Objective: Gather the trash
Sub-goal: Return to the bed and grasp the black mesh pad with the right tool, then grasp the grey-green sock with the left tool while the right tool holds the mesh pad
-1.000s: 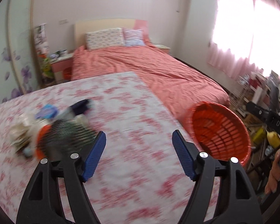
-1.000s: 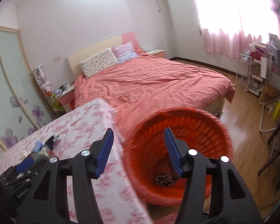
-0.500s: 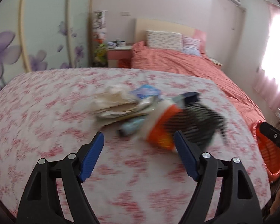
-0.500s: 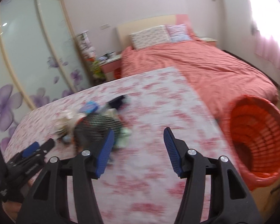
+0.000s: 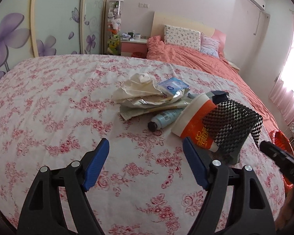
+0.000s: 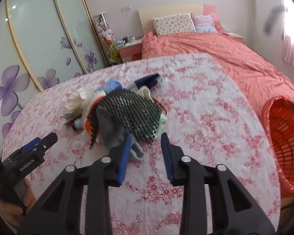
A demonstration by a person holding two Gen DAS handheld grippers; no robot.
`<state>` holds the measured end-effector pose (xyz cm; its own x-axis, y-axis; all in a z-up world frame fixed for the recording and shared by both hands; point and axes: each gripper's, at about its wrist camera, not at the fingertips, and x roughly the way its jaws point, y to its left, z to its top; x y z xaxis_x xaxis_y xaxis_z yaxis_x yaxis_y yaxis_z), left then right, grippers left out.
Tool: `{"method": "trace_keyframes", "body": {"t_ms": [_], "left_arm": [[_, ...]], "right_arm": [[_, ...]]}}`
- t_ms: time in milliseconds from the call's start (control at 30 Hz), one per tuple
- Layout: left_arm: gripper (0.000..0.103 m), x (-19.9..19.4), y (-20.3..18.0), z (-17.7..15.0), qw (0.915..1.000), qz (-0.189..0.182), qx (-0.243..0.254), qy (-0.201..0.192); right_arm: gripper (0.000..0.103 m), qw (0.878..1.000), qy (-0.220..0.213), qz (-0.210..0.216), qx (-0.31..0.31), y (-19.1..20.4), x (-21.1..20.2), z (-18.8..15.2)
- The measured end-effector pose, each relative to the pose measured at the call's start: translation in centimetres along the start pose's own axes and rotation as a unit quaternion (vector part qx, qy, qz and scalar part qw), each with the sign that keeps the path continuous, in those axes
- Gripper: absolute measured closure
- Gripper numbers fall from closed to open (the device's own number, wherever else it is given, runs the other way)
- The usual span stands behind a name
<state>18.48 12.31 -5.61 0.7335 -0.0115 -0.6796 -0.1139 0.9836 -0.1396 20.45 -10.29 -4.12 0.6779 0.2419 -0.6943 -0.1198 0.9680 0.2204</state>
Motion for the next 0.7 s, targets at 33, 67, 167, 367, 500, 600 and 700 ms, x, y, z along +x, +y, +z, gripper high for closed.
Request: {"method": "trace_keyframes", "body": {"t_ms": [33, 67, 167, 367, 500, 600, 700], "left_arm": [[0.026, 0.1, -0.2, -0.1, 1.0, -0.003, 0.001, 0.002], [0.026, 0.1, -0.3, -0.1, 1.0, -0.004, 0.002, 0.002], [0.026, 0.2, -0.8, -0.3, 0.9999, -0.008, 0.007, 0.004], [0.026, 0.1, -1.8, -0.3, 0.9998, -0.015, 0.014, 0.005], [0.026, 0.2, -2.4, -0.5, 0.9995, -0.021, 0.019, 0.01], [0.026, 0.3, -2.9, -0.5, 0.9994, -0.026, 0.021, 0.013], [0.026, 0.3, -3.4, -0.6, 0.9992, -0.031, 0.024, 0.014]], "right_arm": [[0.073, 1.0, 0.003, 0.003, -0.001, 0.1, 0.5, -0.1], [0.073, 1.0, 0.003, 0.002, -0.003, 0.2, 0.6, -0.2], [0.073, 1.0, -0.004, -0.004, -0.014, 0.9, 1.2, 0.1], [0.083, 0.999, -0.025, -0.014, -0.019, 1.1, 1.4, 1.3], [0.099, 0.999, -0.034, -0.009, -0.037, 1.5, 1.6, 1.7], [0.1, 0.998, -0.05, -0.002, -0.036, 1.4, 1.0, 1.9], [0.1, 0.997, -0.068, 0.001, -0.02, 0.8, 0.2, 2.2]]}}
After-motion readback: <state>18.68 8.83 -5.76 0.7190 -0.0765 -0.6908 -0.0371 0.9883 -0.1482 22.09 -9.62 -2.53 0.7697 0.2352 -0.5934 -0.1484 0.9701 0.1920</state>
